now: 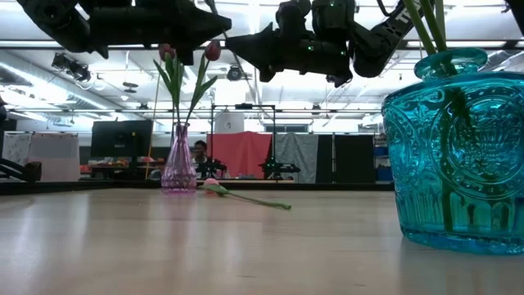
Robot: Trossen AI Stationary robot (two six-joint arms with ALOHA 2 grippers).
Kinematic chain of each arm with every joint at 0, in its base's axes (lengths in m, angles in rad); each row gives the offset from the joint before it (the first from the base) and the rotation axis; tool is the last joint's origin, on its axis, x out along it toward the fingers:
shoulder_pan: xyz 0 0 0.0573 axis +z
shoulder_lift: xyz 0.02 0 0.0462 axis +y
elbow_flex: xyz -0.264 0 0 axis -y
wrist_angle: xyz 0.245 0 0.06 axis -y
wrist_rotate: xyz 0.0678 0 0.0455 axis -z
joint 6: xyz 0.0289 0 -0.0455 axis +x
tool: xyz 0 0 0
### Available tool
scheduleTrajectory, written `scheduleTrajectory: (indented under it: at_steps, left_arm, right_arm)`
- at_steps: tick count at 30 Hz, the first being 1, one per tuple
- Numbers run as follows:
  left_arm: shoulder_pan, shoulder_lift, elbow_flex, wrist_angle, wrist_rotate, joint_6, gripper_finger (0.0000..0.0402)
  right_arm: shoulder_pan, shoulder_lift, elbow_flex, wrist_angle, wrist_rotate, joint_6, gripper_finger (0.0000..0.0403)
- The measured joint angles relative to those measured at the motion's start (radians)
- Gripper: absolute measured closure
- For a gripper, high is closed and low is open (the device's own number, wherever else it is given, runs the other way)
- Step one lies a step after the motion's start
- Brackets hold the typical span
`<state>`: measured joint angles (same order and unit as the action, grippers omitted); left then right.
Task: Sort flowers into vase by color
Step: Put the bottom pink flower into the red vase
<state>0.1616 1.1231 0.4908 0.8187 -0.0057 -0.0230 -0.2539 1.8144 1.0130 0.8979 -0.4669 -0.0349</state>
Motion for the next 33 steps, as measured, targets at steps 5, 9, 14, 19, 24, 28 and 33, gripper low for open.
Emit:
scheduleTrajectory:
  at_steps: [5, 9, 14, 19, 24, 28, 33]
  left_arm:
    - [0.001, -0.092, 0.000, -0.147, 0.059, -0.047, 0.0387]
    - [0.002, -0.235, 0.000, -0.355, 0.181, -0.091, 0.0387]
    - [0.003, -0.450, 0.000, -0.628, 0.302, -0.118, 0.0387]
    - [0.003, -0.595, 0.000, -0.819, 0.382, -0.220, 0.0387]
    - [0.001, -0.655, -0.001, -0.926, 0.441, -0.252, 0.0387]
    - [-0.008, -0.663, -0.001, -0.905, 0.577, -0.374, 0.0387]
    - [-0.096, -0.660, -0.001, -0.904, 0.619, -0.462, 0.0387]
  right_arm:
    - [-0.047, -0.031, 0.000, -0.046, -0.195, 0.102, 0.0314]
    - [-0.102, -0.065, 0.000, -0.047, -0.419, 0.216, 0.0281]
    - [-0.143, -0.086, -0.020, -0.061, -0.528, 0.284, 0.0272]
    - [-0.151, -0.113, -0.097, -0.064, -0.525, 0.293, 0.0273]
    - [-0.151, -0.146, -0.172, -0.064, -0.466, 0.245, 0.0273]
    - [-0.151, -0.169, -0.210, -0.060, -0.405, 0.225, 0.0273]
    - [-0.151, -0.168, -0.219, -0.093, -0.360, 0.223, 0.0273]
